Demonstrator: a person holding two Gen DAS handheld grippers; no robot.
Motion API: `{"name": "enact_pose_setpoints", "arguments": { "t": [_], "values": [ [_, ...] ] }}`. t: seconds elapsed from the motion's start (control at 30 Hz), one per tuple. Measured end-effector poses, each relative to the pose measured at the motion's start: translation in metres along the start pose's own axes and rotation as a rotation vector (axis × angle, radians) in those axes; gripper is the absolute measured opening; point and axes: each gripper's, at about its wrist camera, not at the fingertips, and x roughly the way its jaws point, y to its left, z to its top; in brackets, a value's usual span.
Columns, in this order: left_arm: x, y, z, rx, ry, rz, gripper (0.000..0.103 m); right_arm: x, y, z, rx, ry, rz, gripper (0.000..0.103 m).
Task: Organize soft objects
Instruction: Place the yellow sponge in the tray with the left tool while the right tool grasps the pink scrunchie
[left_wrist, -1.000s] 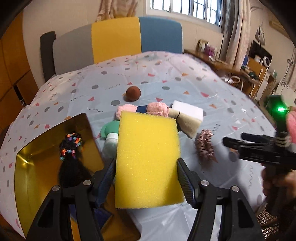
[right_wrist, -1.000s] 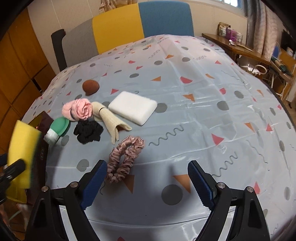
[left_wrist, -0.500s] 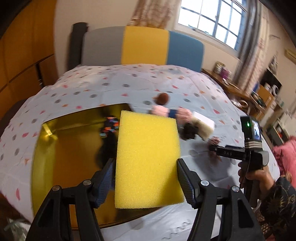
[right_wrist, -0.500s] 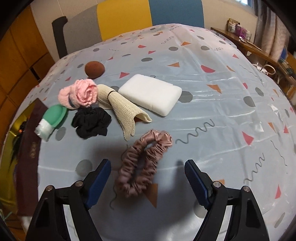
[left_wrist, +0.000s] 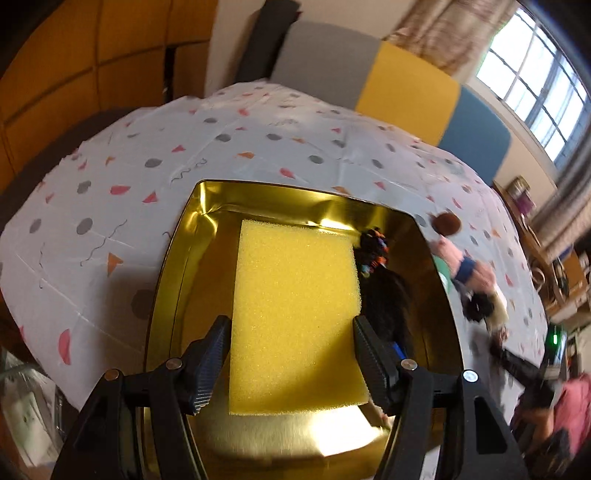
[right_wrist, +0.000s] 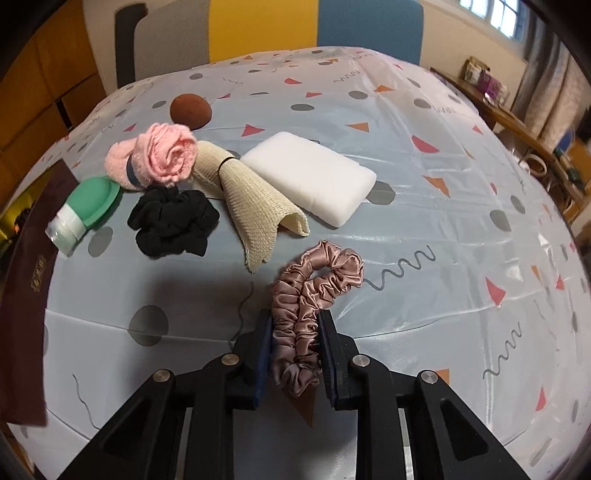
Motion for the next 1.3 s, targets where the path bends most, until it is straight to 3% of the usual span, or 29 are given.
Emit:
{"name": "enact_pose_setpoints", "arguments": {
  "t": [0.17,0.67,0.77,0.9,1.17,1.3],
  "values": [
    [0.030,-0.003,0.019,0.004,0.029,0.030,0.067,-0.002,0.004,-0.006,-0.024,-0.039,-0.016,0.024],
    [0.089,-0.024,0.042,0.048,0.115,0.071,0.074,-0.003,0.002,-0.007,-0.034,-0.042,-0.004,0.024],
    [0.082,-0.021,0.039,0.049,0.092,0.083,0.082,-0.003,0.003,-0.008,-0.039,-0.042,-0.007,0.024],
    [0.075,-0.019,0.038,0.065,0.083,0.086,0.084,-0.003,0.005,-0.008,-0.044,-0.043,-0.015,0.024],
    [0.007,-0.026,0.015,0.111,-0.085,0.128,0.084,-0.003,0.007,-0.009,-0.060,-0.048,-0.035,0.024],
    [-0.022,-0.029,-0.005,0.129,-0.131,0.108,0.084,-0.003,0.009,-0.010,-0.066,-0.054,-0.042,0.024]
  ]
}}
